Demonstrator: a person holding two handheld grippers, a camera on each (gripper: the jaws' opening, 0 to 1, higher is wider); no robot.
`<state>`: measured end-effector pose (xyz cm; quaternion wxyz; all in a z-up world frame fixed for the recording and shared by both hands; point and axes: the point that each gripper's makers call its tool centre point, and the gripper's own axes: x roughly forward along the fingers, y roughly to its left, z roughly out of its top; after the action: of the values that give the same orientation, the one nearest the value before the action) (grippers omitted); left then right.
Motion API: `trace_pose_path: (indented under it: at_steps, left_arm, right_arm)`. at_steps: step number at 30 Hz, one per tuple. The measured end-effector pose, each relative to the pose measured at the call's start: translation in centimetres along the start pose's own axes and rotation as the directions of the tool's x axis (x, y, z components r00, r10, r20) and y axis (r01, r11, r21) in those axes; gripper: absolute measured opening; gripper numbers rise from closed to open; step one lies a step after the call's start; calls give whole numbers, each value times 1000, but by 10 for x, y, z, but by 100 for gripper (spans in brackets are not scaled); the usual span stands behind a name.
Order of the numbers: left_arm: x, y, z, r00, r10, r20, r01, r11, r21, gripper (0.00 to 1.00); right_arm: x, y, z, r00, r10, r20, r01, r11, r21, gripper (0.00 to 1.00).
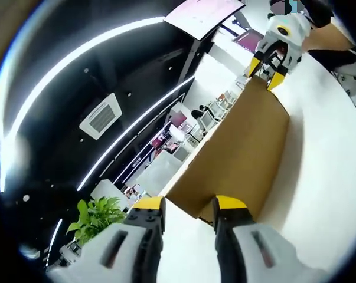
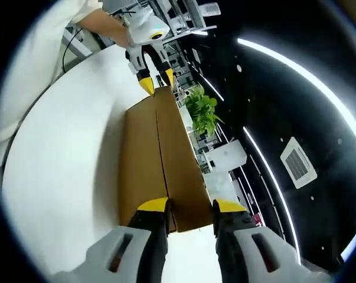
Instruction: Operate the shoe box by opening the lid, removing the specified soft item, and placing it in the target area until the item is outside and the box remains undamaged.
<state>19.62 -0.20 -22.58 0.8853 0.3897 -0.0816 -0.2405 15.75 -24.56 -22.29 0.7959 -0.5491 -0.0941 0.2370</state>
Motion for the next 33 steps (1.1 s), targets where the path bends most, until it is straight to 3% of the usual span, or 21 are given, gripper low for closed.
trace_pose_path:
  at_steps: [6,18,23,26,28,33]
  left_arm:
    - [-1,1,0,1000,2,16,-3,1000,25,22]
    - [2,3,3,999,14,29,-15,999,33,28]
    - [2,9,5,999,30,32,-30,1000,-8,30]
    - [1,17,10,995,75,64,-73,997,-28,30]
    - [2,17,9,995,80,55,-78,996,-36,30]
    - [3,23,13,992,107,63,-103,993,-65,30]
  right_arm:
    - [0,-6,2,1000,-18,6,18,1000,4,26]
    - [-2,-12,1,998,-64,9,64,996,63,28]
    - [-3,-15,1,996,-88,12,87,993,84,28]
    - [-3,-20,1,992,-129,8,128,987,99,26]
    - [-5,-25,-1,983,-183,-13,183,973,138,25]
    - [-4,-28,2,971,-238,-22,238,956,174,22]
